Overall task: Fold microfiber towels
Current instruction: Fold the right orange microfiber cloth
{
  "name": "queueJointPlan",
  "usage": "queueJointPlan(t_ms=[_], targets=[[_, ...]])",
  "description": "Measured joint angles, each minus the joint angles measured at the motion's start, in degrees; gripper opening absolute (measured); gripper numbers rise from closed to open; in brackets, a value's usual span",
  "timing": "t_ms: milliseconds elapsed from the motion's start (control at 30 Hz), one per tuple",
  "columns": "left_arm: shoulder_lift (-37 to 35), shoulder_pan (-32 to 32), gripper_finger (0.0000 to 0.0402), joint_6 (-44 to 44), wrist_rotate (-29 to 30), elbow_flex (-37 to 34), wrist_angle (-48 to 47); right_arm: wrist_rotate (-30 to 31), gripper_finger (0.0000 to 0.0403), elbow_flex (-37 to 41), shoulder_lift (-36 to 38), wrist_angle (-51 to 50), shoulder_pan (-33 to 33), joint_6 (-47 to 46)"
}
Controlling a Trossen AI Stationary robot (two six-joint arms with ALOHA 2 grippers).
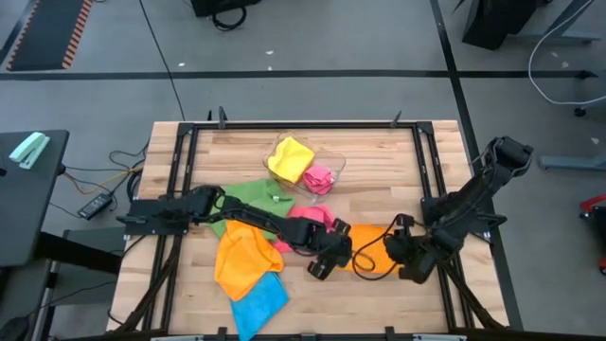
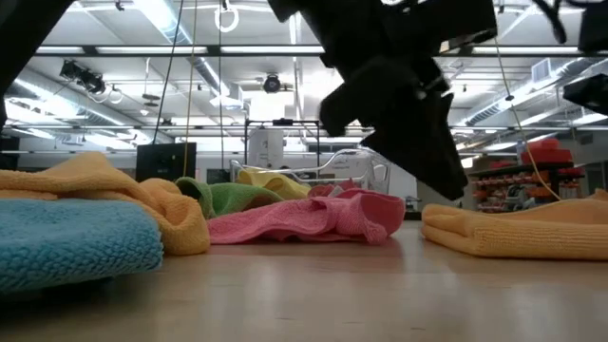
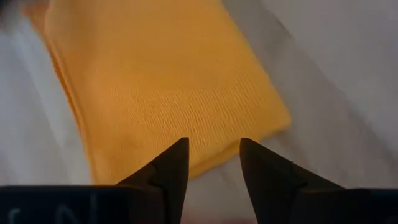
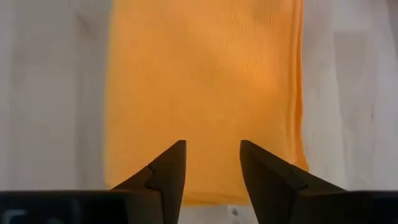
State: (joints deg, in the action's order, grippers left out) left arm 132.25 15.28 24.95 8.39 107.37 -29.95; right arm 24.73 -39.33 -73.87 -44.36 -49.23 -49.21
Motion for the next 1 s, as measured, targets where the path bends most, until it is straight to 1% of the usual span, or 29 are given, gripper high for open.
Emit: queueJointPlan(t_ms=[100,167,300,467,600,733,867,1000], targets=[[0.8,1.2,0.0158,13.0,7.1,0.0,-0.6,4.0,0.0150,0.7,1.7,3.6,-2.4,-2.3],[1.8,1.6,0.0170,20.2,10.5,0.0,0.0,6.8,0.0145,0.9,2.2,6.1,-3.4,-3.2],[3.3,0.7,0.0196,33.1,11.2,0.0,1.4,11.4,0.0134,1.0,2.0,9.1,-4.1,-3.6],[3.9,-0.6,0.0205,43.5,11.1,0.1,1.5,12.9,0.0122,1.0,1.6,10.5,-4.1,-4.2],[4.5,-1.3,0.0192,49.5,10.5,0.1,1.3,13.2,0.0115,1.0,1.5,10.8,-4.1,-5.0],[5.4,-1.9,0.0173,53.4,6.2,0.3,1.1,14.3,0.0110,1.0,1.5,11.7,-4.1,-5.0],[6.6,-1.9,0.0151,55.3,5.7,0.3,0.9,15.8,0.0106,1.0,1.5,12.2,-4.2,-5.0],[6.8,-2.0,0.0112,55.3,5.1,0.3,0.6,17.3,0.0106,1.0,1.5,12.3,-4.2,-4.7]])
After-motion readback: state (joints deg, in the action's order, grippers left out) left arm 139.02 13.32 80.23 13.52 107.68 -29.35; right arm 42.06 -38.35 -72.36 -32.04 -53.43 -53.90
